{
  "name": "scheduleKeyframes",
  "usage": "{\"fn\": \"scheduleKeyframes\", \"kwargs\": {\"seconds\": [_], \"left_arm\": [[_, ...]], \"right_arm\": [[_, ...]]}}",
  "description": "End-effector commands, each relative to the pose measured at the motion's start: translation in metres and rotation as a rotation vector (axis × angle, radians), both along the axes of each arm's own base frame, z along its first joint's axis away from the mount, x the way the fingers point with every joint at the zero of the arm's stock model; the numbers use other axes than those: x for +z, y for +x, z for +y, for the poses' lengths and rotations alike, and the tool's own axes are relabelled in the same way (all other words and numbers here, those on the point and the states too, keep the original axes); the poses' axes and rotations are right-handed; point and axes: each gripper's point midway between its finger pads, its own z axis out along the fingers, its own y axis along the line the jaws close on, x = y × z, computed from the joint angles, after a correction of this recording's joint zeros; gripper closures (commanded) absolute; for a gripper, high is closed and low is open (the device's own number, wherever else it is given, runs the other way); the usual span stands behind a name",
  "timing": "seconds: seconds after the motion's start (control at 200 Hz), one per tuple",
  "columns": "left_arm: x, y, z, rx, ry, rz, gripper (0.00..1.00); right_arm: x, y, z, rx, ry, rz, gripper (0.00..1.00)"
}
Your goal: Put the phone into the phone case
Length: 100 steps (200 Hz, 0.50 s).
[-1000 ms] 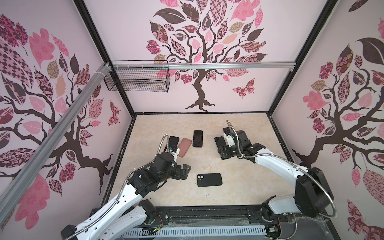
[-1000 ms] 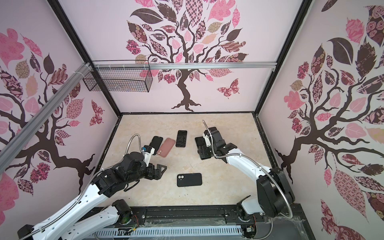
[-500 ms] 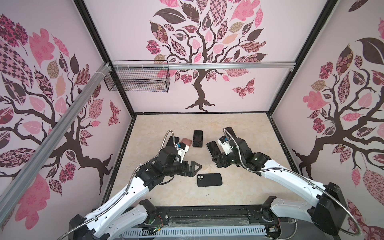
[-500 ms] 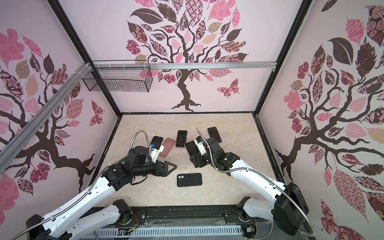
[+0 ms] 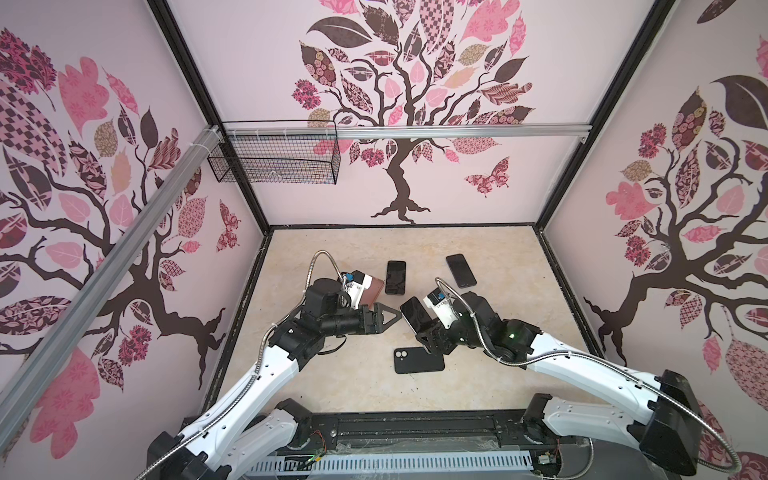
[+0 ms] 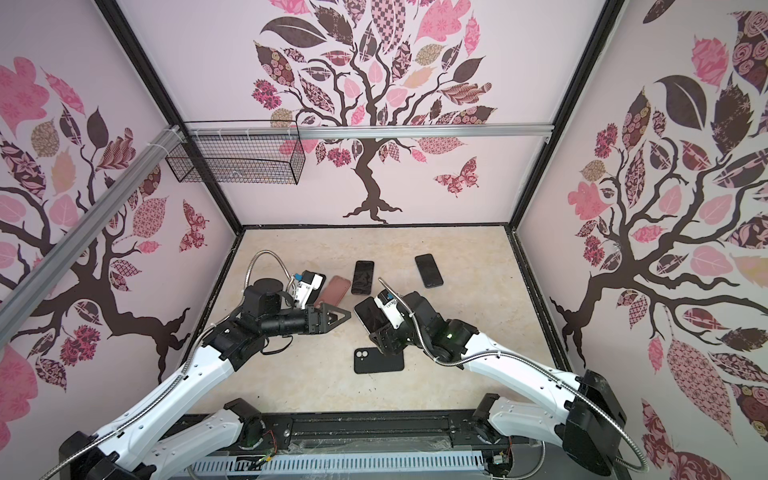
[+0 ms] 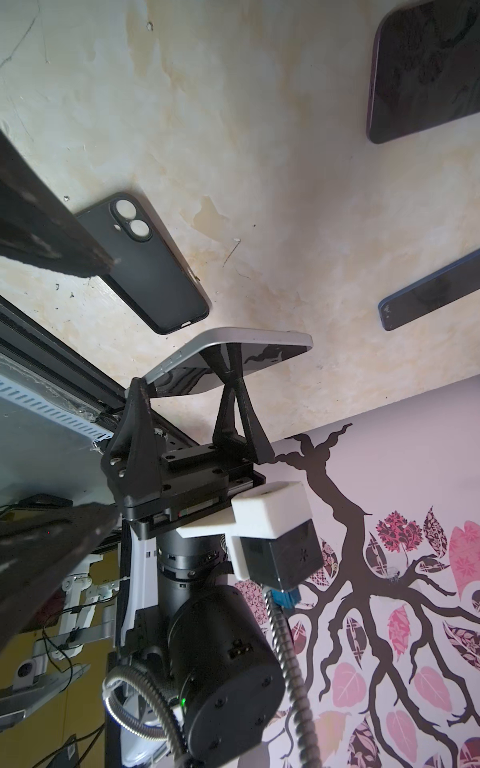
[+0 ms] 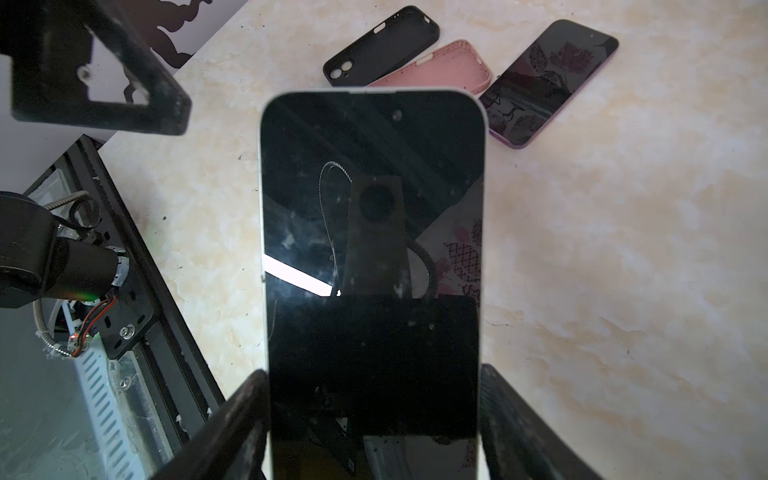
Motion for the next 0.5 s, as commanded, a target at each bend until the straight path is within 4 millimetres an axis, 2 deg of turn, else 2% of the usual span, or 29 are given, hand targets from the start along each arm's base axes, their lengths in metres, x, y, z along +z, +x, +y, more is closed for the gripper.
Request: {"fn": "scheduleKeyframes", "kwargs": {"seconds": [0.0,0.285,0.495], "left_arm": [[0.011,0.002,-0.007,-0.028,-0.053,-0.006,0.13],[0.001,0.003,-0.011,-0.044,-0.052,0.041,0.22],[0.002,0.004,-0.017,-0.071,-0.066,0.066,0.40]], "right_arm": [[0.040,0.003,0.011,0.020,0.097,-0.119,0.68],[0.048,-0.006,0.022,0.074,0.126,-0.151,0.68],[0.052,-0.009,0.028,0.109,0.128,-0.170,0.68]]}}
